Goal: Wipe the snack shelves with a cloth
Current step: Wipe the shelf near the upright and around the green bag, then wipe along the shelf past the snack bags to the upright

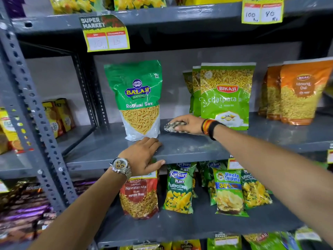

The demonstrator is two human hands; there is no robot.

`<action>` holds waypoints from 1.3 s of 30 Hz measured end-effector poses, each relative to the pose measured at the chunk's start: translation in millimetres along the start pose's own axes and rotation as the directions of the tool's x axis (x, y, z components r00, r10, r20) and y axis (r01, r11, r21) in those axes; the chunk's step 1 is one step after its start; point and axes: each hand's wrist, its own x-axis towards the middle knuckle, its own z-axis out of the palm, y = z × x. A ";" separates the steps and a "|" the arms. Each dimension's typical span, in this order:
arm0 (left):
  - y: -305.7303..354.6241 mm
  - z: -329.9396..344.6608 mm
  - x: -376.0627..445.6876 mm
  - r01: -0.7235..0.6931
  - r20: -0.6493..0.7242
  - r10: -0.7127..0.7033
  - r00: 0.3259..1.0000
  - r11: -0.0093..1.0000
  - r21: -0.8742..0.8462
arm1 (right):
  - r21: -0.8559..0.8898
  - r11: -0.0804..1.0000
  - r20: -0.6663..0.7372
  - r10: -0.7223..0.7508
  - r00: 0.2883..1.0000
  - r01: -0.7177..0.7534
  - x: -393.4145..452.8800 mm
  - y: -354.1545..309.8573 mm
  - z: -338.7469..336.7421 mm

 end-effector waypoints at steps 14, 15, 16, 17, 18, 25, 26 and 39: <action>-1.2 0.4 2.3 -0.014 0.003 0.014 1.000 1.000 0.002 | 0.005 1.000 0.006 -0.013 1.000 0.013 -122.7 2.0 -23.2; -0.5 -0.2 2.3 -0.016 0.002 0.016 1.000 1.000 0.003 | 0.032 0.999 -0.041 0.005 0.999 -0.004 -114.6 3.5 -26.8; -0.2 -0.4 2.1 -0.018 -0.003 0.018 1.000 1.000 0.002 | 0.029 0.999 -0.072 0.024 0.997 -0.022 -105.7 6.2 -26.5; -0.1 -0.7 1.7 -0.019 -0.006 0.019 1.000 1.000 -0.001 | -0.001 0.999 -0.088 0.046 0.995 -0.046 -97.5 10.6 -23.0; -0.1 -0.7 1.2 -0.022 -0.010 0.021 1.000 1.000 -0.004 | -0.040 0.996 -0.094 0.072 0.993 -0.076 -91.9 15.5 -15.0; -4.8 5.6 0.9 -0.025 -0.022 0.025 0.999 0.999 -0.023 | -0.054 0.997 0.014 0.064 0.998 -0.063 -141.8 5.7 2.4; -5.2 7.1 2.8 -0.017 -0.026 0.016 1.000 0.999 -0.031 | -0.047 0.997 0.037 0.070 0.997 -0.069 -150.3 2.9 -5.3; 68.1 23.7 72.1 0.097 -0.003 -0.097 0.995 0.995 -0.038 | -0.072 0.989 -0.069 0.121 0.990 -0.126 -75.2 51.4 -42.1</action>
